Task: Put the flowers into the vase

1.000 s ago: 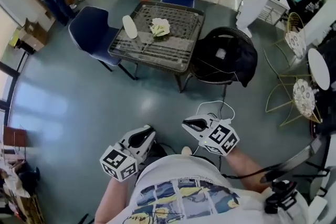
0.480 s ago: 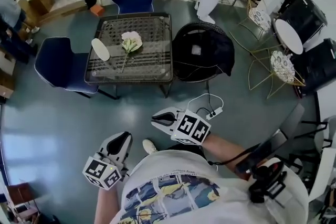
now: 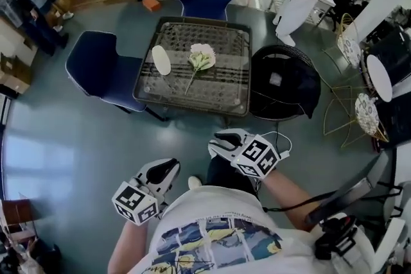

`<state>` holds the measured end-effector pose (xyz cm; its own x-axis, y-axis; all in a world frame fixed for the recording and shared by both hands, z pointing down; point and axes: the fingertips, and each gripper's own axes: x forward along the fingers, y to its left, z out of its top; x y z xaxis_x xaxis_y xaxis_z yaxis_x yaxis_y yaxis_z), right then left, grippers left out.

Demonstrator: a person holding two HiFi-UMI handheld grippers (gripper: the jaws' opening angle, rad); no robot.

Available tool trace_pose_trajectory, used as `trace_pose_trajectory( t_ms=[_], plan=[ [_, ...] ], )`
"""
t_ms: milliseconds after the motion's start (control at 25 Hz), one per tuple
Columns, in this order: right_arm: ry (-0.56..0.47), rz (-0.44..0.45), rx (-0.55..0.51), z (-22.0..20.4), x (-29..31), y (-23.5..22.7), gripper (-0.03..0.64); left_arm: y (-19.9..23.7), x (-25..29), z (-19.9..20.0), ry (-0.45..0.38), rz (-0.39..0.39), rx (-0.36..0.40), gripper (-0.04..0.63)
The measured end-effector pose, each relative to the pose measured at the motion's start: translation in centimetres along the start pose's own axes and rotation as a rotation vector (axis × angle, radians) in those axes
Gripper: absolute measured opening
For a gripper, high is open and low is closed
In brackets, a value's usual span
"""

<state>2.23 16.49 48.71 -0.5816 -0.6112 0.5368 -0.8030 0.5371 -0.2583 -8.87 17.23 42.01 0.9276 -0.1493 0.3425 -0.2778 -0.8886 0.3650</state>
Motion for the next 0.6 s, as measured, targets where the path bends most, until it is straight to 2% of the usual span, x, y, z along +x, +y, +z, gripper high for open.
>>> trace_pose_trajectory(
  t_ms=[120, 280, 600],
  plan=[
    [-0.020, -0.018, 0.069, 1.5, 1.5, -5.3, 0.134, 2.6, 1.8, 1.6, -0.002, 0.020, -0.007, 0.043],
    [-0.060, -0.025, 0.215, 3.8, 4.0, -13.9, 0.174, 6.4, 4.6, 4.1, 0.006, 0.069, -0.019, 0.043],
    [-0.069, -0.064, 0.407, 6.3, 9.0, -31.2, 0.215, 12.2, 12.1, 10.4, 0.034, 0.133, -0.014, 0.043]
  ],
)
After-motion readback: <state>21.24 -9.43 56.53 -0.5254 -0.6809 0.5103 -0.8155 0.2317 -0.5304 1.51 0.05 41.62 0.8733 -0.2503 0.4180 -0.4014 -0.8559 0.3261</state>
